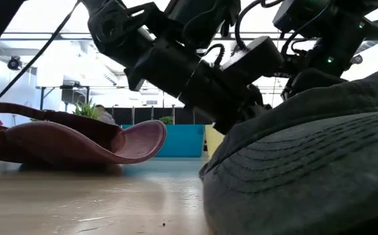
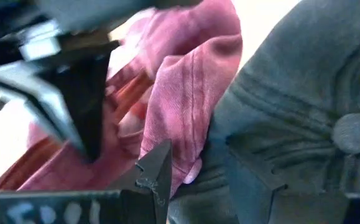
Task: Pick & Place hat
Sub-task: Put the bottom red cap into the blue bin
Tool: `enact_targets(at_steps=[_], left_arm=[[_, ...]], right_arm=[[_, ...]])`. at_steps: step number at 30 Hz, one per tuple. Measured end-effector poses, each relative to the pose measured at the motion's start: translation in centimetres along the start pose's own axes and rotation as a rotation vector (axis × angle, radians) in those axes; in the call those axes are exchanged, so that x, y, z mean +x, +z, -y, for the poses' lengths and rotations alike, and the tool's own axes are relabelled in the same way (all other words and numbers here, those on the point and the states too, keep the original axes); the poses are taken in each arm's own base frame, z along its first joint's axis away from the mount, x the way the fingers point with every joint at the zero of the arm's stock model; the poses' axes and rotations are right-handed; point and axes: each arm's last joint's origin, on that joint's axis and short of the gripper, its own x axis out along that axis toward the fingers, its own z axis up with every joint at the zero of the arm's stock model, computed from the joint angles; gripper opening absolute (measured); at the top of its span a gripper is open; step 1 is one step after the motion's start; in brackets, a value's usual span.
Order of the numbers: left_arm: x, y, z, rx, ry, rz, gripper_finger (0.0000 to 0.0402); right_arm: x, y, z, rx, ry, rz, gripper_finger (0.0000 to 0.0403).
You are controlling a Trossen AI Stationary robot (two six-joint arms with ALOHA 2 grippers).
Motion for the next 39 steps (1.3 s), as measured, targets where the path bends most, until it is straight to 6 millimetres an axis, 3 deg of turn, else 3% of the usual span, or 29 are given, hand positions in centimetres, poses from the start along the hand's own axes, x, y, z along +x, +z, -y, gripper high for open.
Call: enact_targets(at_steps=[15, 19, 24, 28, 32, 39], left_arm=[[1.3, -0.4, -2.7, -0.02, 0.08, -0.032, 0.0132], [0.9, -0.2, -2.8, -0.009, 0.065, -0.054, 0.0098], [0.6, 0.0, -2.9, 0.01, 0.081, -0.069, 0.0023], [0.6, 0.1, -2.9, 0.016, 0.088, -0.075, 0.0011], [-0.5, 0.9, -3.5, 0.04, 0.08, -0.099, 0.001], [-4.2, 4.3, -6.6, -0.033, 0.056, -0.073, 0.0008]], right_arm=[[0.1, 0.3, -0.4, 0.015, 0.091, 0.008, 0.0022], [-0.1, 0.4, -0.4, 0.016, 0.104, 0.015, 0.0022], [-0.8, 0.6, -0.3, 0.019, 0.122, 0.028, 0.0022], [-1.7, 0.8, 0.0, 0.025, 0.133, 0.051, 0.0022], [-2.8, 0.7, 0.4, 0.031, 0.132, 0.046, 0.0028], [-5.6, 0.6, 1.6, 0.049, 0.127, 0.095, 0.0059]])
